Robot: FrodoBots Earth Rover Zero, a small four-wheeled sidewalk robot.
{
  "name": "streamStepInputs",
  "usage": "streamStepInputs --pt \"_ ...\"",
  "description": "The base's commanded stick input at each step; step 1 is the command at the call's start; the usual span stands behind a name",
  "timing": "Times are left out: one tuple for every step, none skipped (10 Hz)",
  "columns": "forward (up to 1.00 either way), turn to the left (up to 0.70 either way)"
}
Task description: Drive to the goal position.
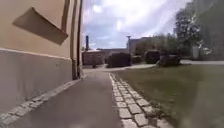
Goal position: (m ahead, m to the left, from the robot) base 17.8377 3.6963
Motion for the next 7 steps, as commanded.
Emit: streamStepInputs --pt "1.0 0.01" --pt "1.0 0.01" --pt "1.0 0.01" --pt "1.0 0.01" --pt "1.0 0.01" --pt "1.0 0.01" --pt "1.0 0.01"
